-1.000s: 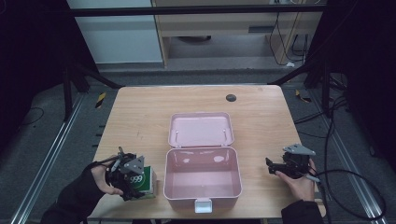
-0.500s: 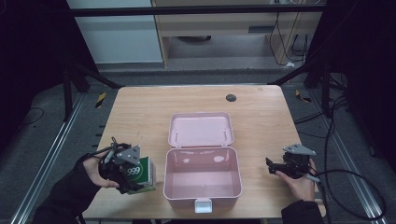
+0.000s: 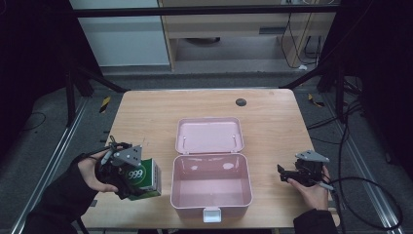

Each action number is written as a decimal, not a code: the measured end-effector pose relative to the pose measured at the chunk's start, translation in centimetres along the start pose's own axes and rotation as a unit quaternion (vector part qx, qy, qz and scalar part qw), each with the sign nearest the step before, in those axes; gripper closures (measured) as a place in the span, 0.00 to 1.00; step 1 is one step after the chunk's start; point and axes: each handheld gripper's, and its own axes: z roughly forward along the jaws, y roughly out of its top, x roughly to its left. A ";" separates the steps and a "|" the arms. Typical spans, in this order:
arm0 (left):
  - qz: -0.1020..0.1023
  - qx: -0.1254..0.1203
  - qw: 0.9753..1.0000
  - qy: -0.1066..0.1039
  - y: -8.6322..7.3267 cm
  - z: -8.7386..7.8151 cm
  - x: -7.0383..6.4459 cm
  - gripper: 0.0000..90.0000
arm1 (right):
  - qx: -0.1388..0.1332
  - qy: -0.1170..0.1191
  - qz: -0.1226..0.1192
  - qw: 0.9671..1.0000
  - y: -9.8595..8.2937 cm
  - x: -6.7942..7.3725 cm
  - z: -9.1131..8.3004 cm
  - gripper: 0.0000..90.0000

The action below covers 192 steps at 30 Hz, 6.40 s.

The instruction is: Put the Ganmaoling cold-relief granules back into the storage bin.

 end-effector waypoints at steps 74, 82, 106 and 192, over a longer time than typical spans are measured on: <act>0.197 0.120 0.972 -0.052 6.1 7.9 -4.8 0.16 | 0.006 -0.001 -0.002 1.000 -0.4 -0.1 0.3 0.03; 0.180 0.119 0.975 -0.051 4.6 9.1 -4.0 0.16 | 0.007 0.000 -0.002 1.000 -0.4 -0.1 0.3 0.03; 0.042 0.058 0.996 -0.045 0.1 12.8 -3.2 0.16 | 0.014 0.004 -0.007 1.000 -0.6 0.0 0.5 0.03; -0.035 -0.154 0.968 0.196 -5.7 1.3 12.1 0.33 | -0.001 -0.009 -0.003 1.000 -0.4 0.2 0.0 0.10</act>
